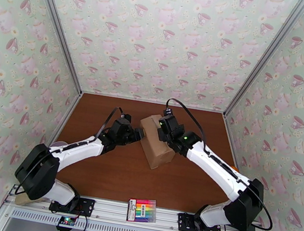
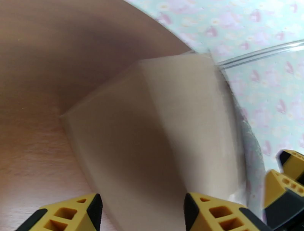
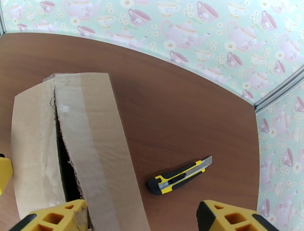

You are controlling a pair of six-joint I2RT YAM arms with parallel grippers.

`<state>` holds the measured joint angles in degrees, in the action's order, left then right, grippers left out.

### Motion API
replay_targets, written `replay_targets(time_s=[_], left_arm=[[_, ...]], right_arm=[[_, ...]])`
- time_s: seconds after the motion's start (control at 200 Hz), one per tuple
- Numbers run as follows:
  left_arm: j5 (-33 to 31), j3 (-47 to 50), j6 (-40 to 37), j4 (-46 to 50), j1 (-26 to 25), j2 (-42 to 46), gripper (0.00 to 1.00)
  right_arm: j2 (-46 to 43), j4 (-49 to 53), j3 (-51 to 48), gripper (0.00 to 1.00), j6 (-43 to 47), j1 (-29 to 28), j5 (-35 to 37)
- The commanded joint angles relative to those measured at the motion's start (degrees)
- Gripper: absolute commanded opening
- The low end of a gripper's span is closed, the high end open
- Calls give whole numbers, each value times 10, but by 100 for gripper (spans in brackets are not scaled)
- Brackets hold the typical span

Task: Unpack the express box

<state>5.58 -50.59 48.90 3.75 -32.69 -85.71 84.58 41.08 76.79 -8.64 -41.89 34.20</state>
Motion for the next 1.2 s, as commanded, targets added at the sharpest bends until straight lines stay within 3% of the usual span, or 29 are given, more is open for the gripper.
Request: replay_targets(time_s=[0.0, 0.195, 0.401, 0.591, 0.892, 1.197], left_arm=[[-27, 25, -11, 92, 8, -31, 63], [-27, 23, -9, 92, 8, -36, 62], [-25, 1, -22, 92, 0, 16, 62], [0, -46, -32, 81, -12, 46, 68], [40, -118, -11, 25, -33, -29, 73], [10, -152, -5, 65, -48, -98, 73]], right_arm=[[-22, 17, 19, 79, 9, 14, 38], [-24, 17, 19, 78, 8, 17, 25], [-48, -11, -7, 79, 6, 17, -39], [-48, -15, -13, 81, 2, 17, -61], [-24, -13, -7, 83, 5, 17, -91], [1, -19, -15, 85, 4, 17, -112]])
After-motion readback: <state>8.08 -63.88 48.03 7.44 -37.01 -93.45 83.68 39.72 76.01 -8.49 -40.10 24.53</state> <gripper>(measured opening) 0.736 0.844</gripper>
